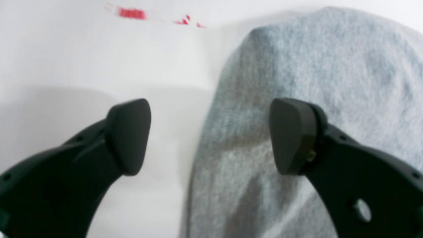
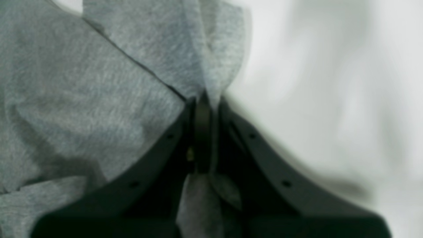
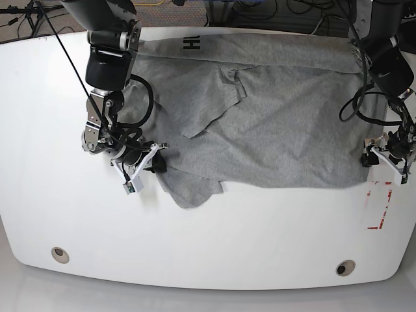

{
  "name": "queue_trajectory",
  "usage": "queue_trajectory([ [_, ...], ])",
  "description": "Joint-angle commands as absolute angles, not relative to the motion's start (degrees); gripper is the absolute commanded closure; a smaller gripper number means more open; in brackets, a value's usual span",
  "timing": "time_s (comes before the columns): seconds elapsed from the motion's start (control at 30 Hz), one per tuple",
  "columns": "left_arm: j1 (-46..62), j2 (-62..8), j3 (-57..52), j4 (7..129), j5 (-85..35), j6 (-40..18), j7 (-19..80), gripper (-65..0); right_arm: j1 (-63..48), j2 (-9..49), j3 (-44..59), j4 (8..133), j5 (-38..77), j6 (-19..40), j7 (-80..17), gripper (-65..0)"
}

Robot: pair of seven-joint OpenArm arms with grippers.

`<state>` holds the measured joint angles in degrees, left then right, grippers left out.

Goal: Fold the T-shirt properly
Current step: 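Lower both grippers onto the shirt's hem corners and grasp them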

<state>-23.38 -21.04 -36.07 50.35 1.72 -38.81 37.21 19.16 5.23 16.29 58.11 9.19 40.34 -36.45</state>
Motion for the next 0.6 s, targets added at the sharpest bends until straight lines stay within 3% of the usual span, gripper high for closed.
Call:
queue_trajectory([
  [0.0,-26.0,-21.9,-36.3,49.3,0.7,-38.7,35.7,-52.9,20.0,5.7,16.4,58.8,8.1,40.0,-37.2,-1.6],
  [0.57,-29.8,-18.4,-36.3,43.3,1.1,-38.5,35.6,-52.9,18.5,5.5,16.3,61.8,8.1,40.0,-37.3,-1.6],
])
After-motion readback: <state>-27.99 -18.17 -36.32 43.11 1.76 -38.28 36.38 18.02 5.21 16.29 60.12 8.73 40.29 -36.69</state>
